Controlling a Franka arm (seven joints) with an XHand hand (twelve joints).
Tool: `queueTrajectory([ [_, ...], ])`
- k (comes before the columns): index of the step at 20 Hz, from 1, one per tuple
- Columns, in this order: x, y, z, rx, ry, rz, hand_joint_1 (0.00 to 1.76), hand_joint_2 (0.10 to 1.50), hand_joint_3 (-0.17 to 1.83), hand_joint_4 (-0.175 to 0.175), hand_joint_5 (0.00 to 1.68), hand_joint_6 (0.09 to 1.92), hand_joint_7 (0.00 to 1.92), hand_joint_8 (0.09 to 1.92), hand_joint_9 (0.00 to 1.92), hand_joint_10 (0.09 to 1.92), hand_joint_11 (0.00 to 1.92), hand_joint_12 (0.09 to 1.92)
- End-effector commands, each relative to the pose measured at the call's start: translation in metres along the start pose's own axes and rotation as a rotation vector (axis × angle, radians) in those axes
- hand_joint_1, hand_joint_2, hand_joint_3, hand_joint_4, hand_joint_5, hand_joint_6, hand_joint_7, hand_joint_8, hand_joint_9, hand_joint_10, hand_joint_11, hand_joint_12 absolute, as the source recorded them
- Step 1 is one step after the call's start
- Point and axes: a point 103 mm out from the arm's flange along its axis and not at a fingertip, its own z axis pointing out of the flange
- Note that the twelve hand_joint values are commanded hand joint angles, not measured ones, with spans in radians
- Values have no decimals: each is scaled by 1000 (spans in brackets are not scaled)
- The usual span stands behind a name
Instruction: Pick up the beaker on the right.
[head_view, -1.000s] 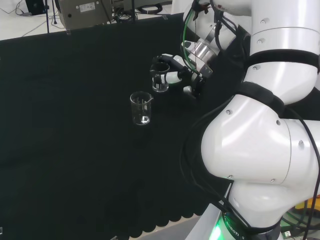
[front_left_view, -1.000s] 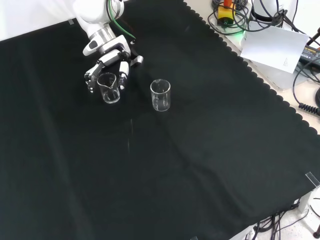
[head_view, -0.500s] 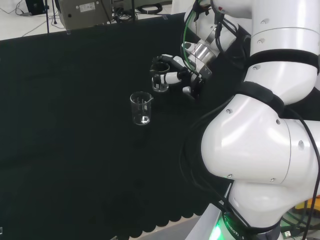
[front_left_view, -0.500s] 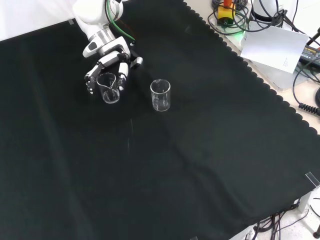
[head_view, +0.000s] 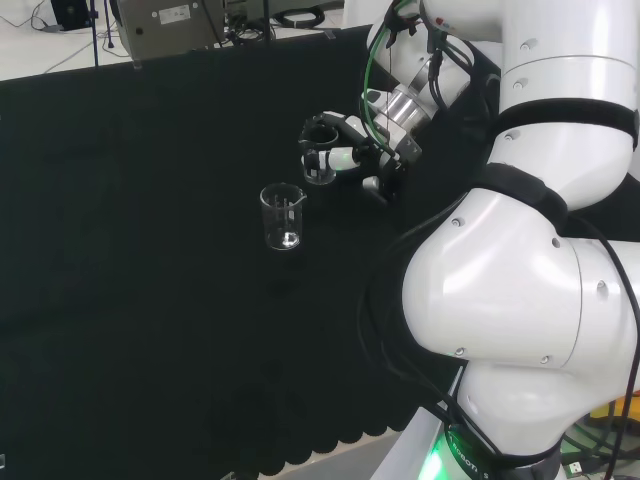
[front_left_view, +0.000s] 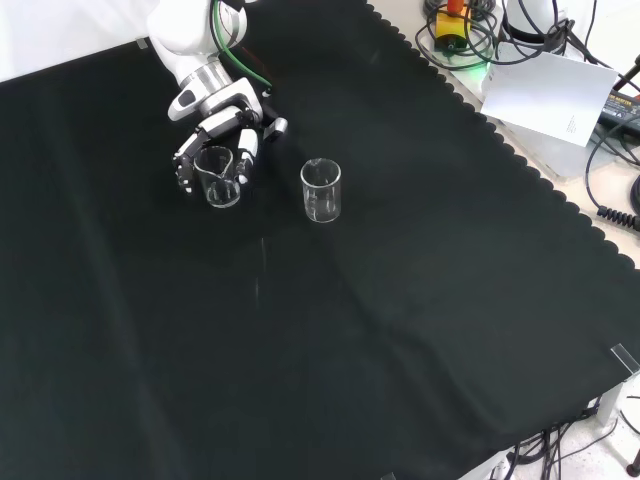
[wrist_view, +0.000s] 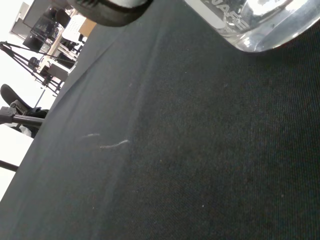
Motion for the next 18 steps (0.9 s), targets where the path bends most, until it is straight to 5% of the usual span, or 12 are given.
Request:
queueTrajectory([
  [1,2,-3,-2,-67,-48,43,1036,964,-175,-26,590,914,495,720,604,558,221,1341],
  [3,6,-3,-4,-103,-104,65,1038,969,-175,-26,613,909,509,712,609,554,227,1338],
  [4,9,-3,-6,-122,-126,70,1073,1003,-143,-4,820,831,731,682,791,535,471,1262],
  [6,20,-4,-15,-183,-178,59,1223,1018,-87,-113,1132,624,1128,557,1152,412,968,1002],
  [8,29,-3,-22,-203,-202,41,1284,998,-48,-160,1271,472,1302,427,1344,245,1177,852],
  [18,70,-22,-69,-243,-296,-29,1311,980,-68,-175,1425,209,1499,118,1625,87,1409,679],
])
